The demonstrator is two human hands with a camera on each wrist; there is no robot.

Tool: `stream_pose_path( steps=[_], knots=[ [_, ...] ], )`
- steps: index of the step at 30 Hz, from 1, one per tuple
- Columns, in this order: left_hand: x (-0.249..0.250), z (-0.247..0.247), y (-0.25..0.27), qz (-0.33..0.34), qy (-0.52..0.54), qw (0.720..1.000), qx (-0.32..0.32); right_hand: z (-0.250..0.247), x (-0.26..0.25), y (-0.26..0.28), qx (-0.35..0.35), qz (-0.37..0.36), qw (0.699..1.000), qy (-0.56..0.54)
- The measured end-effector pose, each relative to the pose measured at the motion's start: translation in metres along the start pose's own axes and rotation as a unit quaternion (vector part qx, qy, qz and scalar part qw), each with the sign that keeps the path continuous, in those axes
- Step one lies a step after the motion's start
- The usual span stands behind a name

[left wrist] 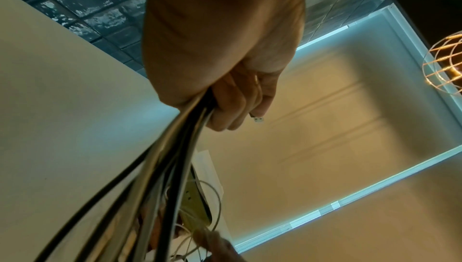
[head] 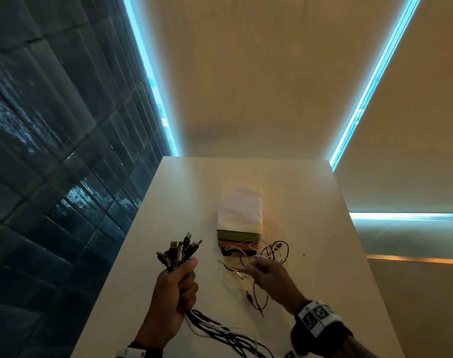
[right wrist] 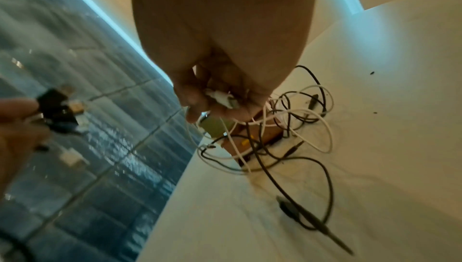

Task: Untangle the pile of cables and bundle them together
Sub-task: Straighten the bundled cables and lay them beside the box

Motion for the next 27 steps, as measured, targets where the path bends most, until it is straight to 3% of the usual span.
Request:
stream_pose_path(
  steps=[2, 6, 9, 11, 13, 15, 17, 22, 27],
  knots=[
    [-0.006, 0.006, -0.005, 0.007, -0.026, 1.0, -0.003, -0.008, -0.009, -0.003, -0.029, 0.051, 0.992, -0.114],
    [-0.017, 0.016, -0.01, 0.017, -0.073, 0.997, -0.005, -0.015, -0.017, -0.004, -0.117, 0.108, 0.935, -0.318],
    [-0.021, 0.019, -0.012, 0.018, -0.083, 0.996, -0.01, -0.017, -0.013, -0.006, -0.099, 0.112, 0.925, -0.349],
    [-0.022, 0.018, -0.012, 0.013, -0.083, 0.996, -0.013, -0.013, 0.0, -0.007, -0.041, 0.12, 0.959, -0.252],
    [-0.022, 0.015, -0.012, 0.004, -0.083, 0.996, -0.013, -0.008, 0.018, -0.008, 0.012, 0.086, 0.995, -0.041],
    [-0.023, 0.012, -0.012, -0.002, -0.079, 0.997, -0.01, 0.0, 0.038, -0.012, -0.022, 0.039, 0.984, 0.174],
    [-0.023, 0.01, -0.011, -0.002, -0.077, 0.997, -0.007, 0.009, 0.052, -0.013, -0.078, 0.028, 0.955, 0.284],
    [-0.025, 0.006, -0.011, -0.001, -0.077, 0.997, 0.01, 0.029, 0.072, -0.005, -0.195, 0.019, 0.905, 0.378],
    [-0.026, 0.003, -0.011, 0.0, -0.071, 0.997, 0.021, 0.039, 0.08, -0.009, -0.151, -0.003, 0.91, 0.386]
  ],
)
Point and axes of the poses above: each hand's wrist, its own y-axis away from the middle knuckle, its own z-axis out of the palm, x = y × z, the point moved 1 cm from there along -y, towards the middle knuckle, and after that the axes turned 2 degrees about y, right-handed, at the moved point
